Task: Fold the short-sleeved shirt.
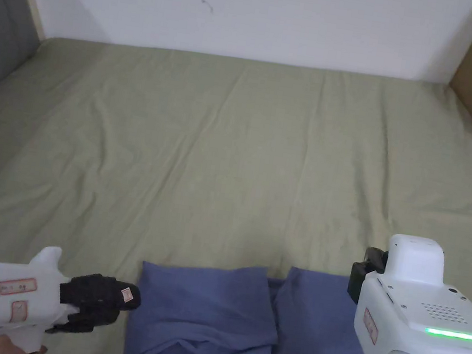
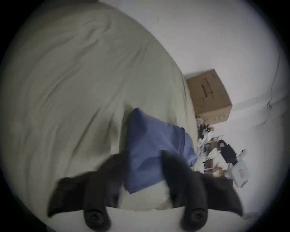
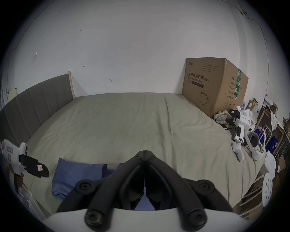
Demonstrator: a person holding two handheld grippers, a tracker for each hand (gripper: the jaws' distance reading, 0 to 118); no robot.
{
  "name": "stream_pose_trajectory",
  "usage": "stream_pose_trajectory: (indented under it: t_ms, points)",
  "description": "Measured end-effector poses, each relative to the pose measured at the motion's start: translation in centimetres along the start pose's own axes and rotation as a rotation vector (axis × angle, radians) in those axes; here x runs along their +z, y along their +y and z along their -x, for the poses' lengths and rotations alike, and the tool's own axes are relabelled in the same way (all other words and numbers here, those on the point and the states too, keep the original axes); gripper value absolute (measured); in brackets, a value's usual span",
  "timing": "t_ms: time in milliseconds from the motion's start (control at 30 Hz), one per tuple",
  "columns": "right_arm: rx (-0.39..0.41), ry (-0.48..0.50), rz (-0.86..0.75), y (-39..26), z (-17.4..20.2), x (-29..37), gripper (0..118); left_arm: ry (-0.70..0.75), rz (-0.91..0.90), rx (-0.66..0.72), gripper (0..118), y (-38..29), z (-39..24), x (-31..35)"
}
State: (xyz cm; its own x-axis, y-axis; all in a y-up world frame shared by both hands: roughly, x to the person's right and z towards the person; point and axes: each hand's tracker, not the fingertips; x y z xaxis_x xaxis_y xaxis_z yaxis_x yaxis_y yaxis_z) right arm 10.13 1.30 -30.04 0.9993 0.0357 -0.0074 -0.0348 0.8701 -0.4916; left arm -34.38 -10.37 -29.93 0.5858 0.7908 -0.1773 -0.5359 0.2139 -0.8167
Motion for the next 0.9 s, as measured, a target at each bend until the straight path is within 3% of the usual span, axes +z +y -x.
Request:
stream_pose_trajectory:
  t_ms: [33, 100, 133, 267, 500, 533, 600, 633, 667, 733, 900]
  points:
    - [0.007, 0.006, 0.000, 0.0, 0.4, 0.0, 2, -0.046, 0.019, 0.038, 101, -0.5, 0.6, -0.3]
    - [0.027, 0.007, -0.001, 0.1, 1.3, 0.1, 2, -0.073, 0.052, 0.070, 116, -1.1, 1.5, -1.4]
    - [0.037, 0.012, -0.002, 0.2, 1.7, 0.1, 2, -0.085, 0.038, 0.064, 118, -1.1, 1.9, -1.7]
    - [0.046, 0.047, 0.014, 0.4, 2.8, 0.1, 2, -0.200, 0.004, 0.100, 118, -0.4, 1.7, -3.3]
    - [0.036, 0.070, 0.019, 0.9, 3.5, 0.1, 2, -0.173, 0.134, 0.026, 117, 0.8, -1.0, -6.6]
    - [0.034, 0.071, 0.020, 0.9, 3.5, 0.0, 2, -0.184, 0.150, 0.012, 103, 0.8, -1.2, -6.9]
    - [0.030, 0.069, 0.027, 1.0, 3.4, -0.1, 2, -0.156, 0.185, 0.019, 4, 1.4, -0.6, -7.3]
    - [0.029, 0.068, 0.029, 1.0, 3.3, -0.1, 2, 0.047, 0.147, 0.014, 4, 1.0, -0.3, -7.3]
    - [0.029, 0.065, 0.030, 1.0, 3.3, -0.1, 2, 0.041, 0.158, -0.036, 4, 0.9, 0.2, -7.2]
    - [0.029, 0.061, 0.030, 1.0, 3.0, 0.1, 2, -0.117, 0.170, 0.071, 4, 1.7, 2.3, -7.2]
    - [0.017, 0.046, 0.038, 0.7, 2.6, 0.1, 2, -0.083, 0.183, -0.002, 4, 2.4, 1.5, -5.9]
